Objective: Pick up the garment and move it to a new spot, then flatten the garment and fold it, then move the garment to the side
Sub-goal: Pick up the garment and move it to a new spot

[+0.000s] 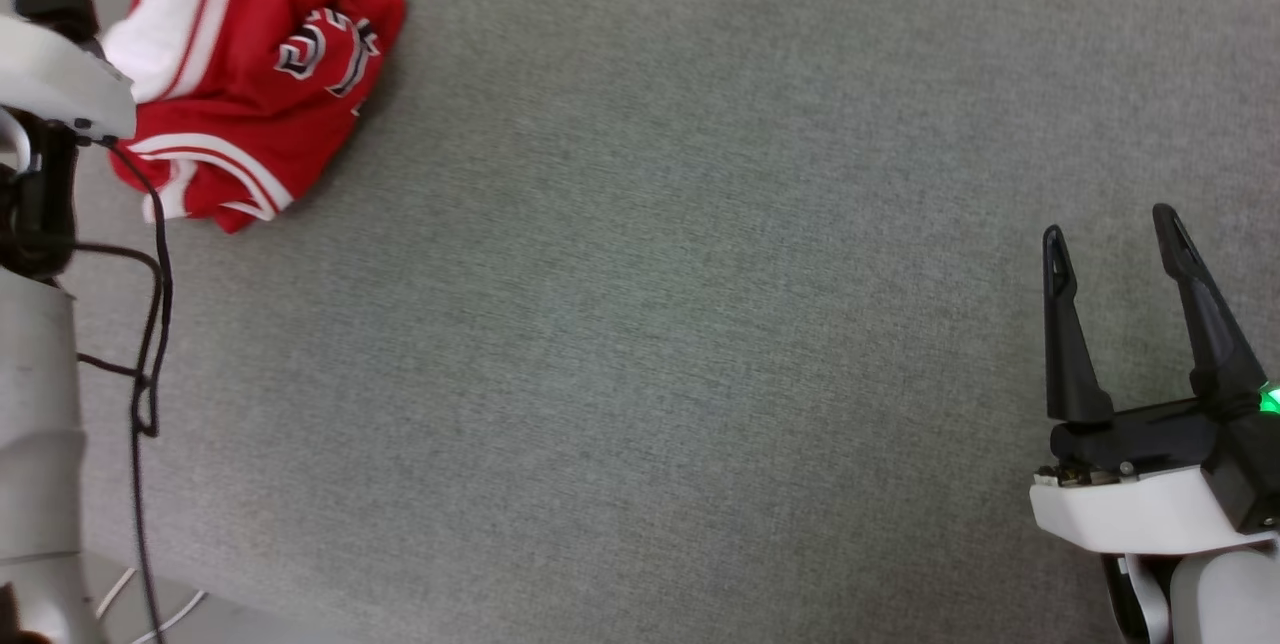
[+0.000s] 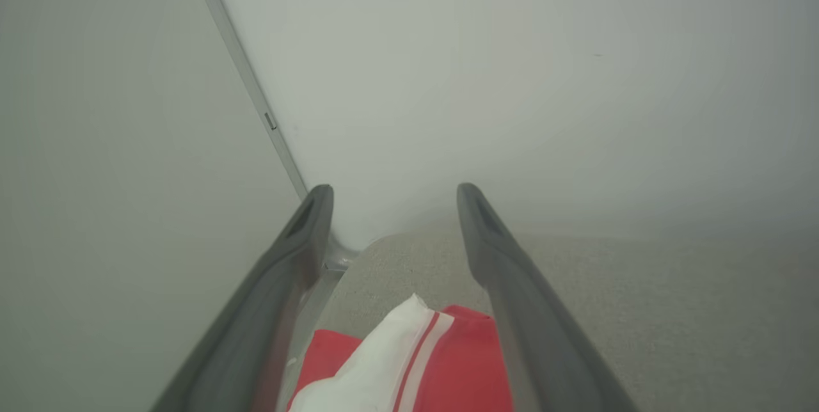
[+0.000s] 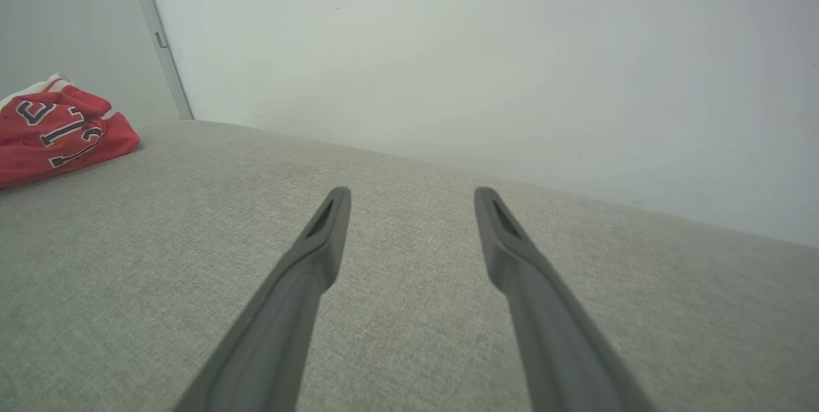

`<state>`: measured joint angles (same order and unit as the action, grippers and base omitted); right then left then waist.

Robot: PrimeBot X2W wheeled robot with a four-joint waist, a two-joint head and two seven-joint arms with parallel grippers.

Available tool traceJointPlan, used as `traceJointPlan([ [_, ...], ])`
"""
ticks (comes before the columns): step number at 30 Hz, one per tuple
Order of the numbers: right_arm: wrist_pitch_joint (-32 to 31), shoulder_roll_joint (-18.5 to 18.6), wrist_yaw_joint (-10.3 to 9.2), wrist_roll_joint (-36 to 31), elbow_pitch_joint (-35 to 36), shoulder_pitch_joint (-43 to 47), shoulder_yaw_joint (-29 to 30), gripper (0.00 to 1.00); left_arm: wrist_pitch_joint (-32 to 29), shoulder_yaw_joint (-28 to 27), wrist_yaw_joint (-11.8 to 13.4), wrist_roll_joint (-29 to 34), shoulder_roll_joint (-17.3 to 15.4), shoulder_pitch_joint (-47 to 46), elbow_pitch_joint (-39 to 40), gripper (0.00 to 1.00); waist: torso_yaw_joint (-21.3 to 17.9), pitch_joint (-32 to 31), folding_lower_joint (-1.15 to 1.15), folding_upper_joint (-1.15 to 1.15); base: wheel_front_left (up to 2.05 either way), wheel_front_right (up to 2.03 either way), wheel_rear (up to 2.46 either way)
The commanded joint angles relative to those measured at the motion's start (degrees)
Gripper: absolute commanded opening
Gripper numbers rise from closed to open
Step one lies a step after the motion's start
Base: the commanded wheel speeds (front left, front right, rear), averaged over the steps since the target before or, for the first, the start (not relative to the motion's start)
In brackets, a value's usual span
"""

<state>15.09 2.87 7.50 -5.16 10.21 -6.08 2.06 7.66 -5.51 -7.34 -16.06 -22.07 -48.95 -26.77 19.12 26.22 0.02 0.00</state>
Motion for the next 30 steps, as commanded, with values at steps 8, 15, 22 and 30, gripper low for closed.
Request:
traceJointPlan([
  [8,0.1,0.0,-0.02,-0.4,2.9,-2.4,-0.2,1.00,-23.4,15.6,0.0,-16.6,-10.5,-3.7,-2.4,1.00,-2.7,4.9,-0.02,0.00,0.00,0.00,0.00],
  [15,0.1,0.1,-0.02,-1.1,3.8,-3.7,-0.1,1.00,-40.9,22.7,0.0,-29.4,-14.9,-4.8,-3.4,1.00,-4.1,8.0,-0.02,0.00,0.00,0.00,0.00],
  [22,0.1,0.4,-0.02,-1.3,3.9,-4.2,0.3,1.00,-51.4,27.3,0.0,-34.6,-16.2,-5.1,-7.0,1.00,-5.0,10.0,-0.02,0.00,0.00,0.00,0.00],
  [30,0.1,0.2,-0.02,-1.0,2.5,-4.8,0.2,1.00,-48.8,34.1,0.0,-37.1,-16.9,-5.1,-9.7,0.00,-5.3,8.9,-0.02,0.00,0.00,0.00,0.00],
])
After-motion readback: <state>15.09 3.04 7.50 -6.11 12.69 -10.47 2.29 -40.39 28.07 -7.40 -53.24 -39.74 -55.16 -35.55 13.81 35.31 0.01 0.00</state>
